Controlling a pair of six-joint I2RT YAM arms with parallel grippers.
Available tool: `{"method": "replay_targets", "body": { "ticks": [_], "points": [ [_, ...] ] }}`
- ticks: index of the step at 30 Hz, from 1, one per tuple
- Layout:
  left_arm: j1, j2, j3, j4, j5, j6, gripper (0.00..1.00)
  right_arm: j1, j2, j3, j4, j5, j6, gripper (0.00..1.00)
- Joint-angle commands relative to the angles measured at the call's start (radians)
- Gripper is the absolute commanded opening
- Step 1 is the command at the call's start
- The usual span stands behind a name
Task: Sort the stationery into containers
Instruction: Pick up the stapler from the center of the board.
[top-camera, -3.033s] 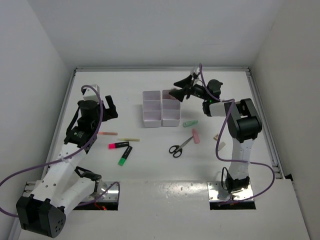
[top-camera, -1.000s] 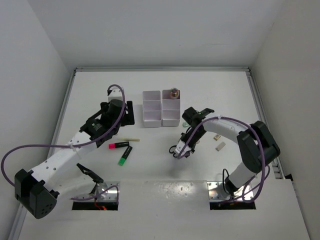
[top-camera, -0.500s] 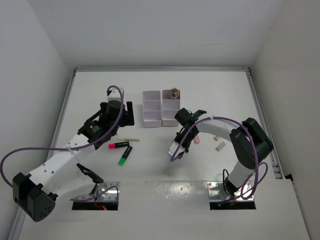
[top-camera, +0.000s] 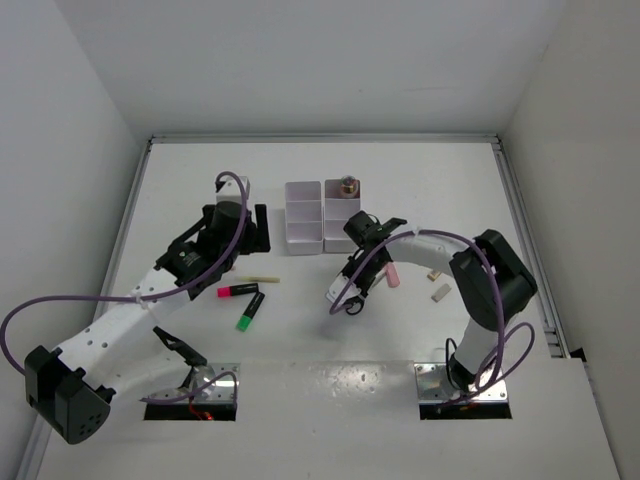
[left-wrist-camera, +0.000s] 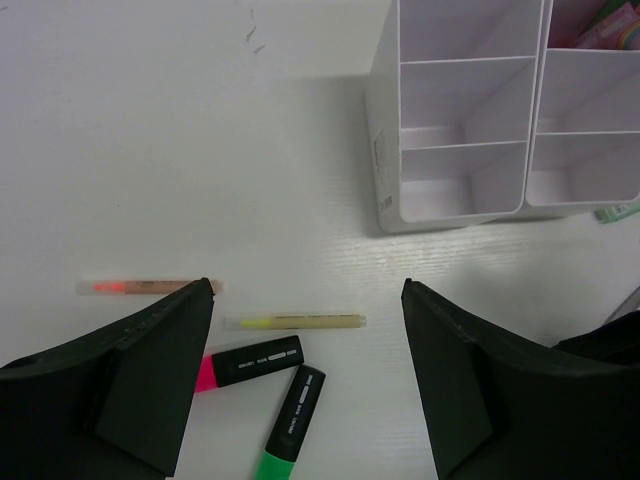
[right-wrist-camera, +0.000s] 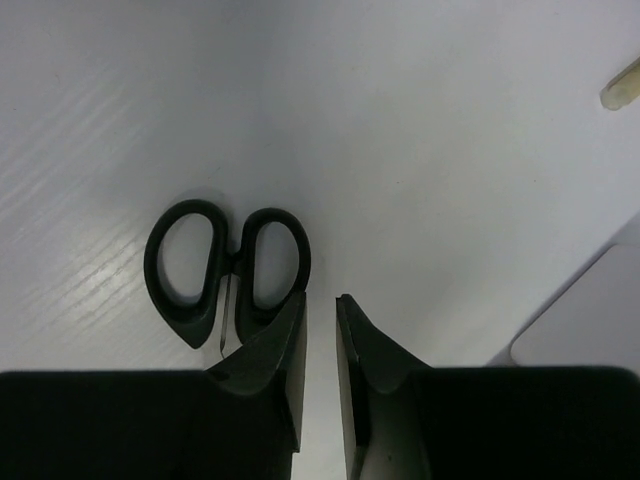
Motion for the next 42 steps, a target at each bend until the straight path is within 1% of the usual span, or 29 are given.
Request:
{"method": "replay_targets", "body": {
  "ticks": [1,11,19,23,26,27,30,33,35,36,38,40,42],
  "points": [
    [0.01,-0.022,-0.01,0.034,0.019,0.016,0.82,0.016,0.038,0.06,-0.026,-0.03,0.014,0.19],
    [0.01,-0.032,-0.01,0.034,0.019,0.016,0.82,0.055,0.104,0.12,-0.107,-0.012,0.003,0.24],
    [0.01,-0.041,-0.01,0.034,0.028,0.025,0.82,0.064,0.136,0.139,-0.127,0.037,-0.006,0.24],
    [0.01,-0.041,-0.01,0.034,0.028,0.025,0.82,0.073,0.159,0.148,-0.127,0.038,-0.006,0.24],
    [0.01,-0.05,-0.01,0.034,0.028,0.025,0.82,0.073,0.193,0.18,-0.164,0.038,-0.016,0.23],
    [0.01,-0.05,-0.01,0.034,0.037,0.025,0.82,0.082,0.202,0.198,-0.196,0.047,-0.016,0.19],
    [0.01,-0.05,-0.01,0.034,0.037,0.025,0.82,0.082,0.23,0.23,-0.247,0.047,-0.026,0.12],
    [0.01,-0.05,-0.01,0.034,0.037,0.025,0.82,0.091,0.24,0.24,-0.258,0.056,-0.026,0.09],
    [0.01,-0.05,-0.01,0.034,0.037,0.025,0.82,0.091,0.24,0.249,-0.268,0.056,-0.026,0.05],
    [0.01,-0.05,-0.01,0.034,0.037,0.025,0.82,0.091,0.24,0.249,-0.269,0.056,-0.026,0.05],
    [0.01,-0.05,-0.01,0.034,0.028,0.025,0.82,0.091,0.231,0.258,-0.281,0.03,-0.026,0.01],
    [0.01,-0.059,-0.01,0.034,0.028,0.025,0.82,0.091,0.205,0.269,-0.281,0.001,-0.017,0.0],
    [0.01,-0.073,-0.01,0.034,-0.003,0.025,0.82,0.091,0.179,0.28,-0.269,-0.057,0.026,0.0]
  ]
}}
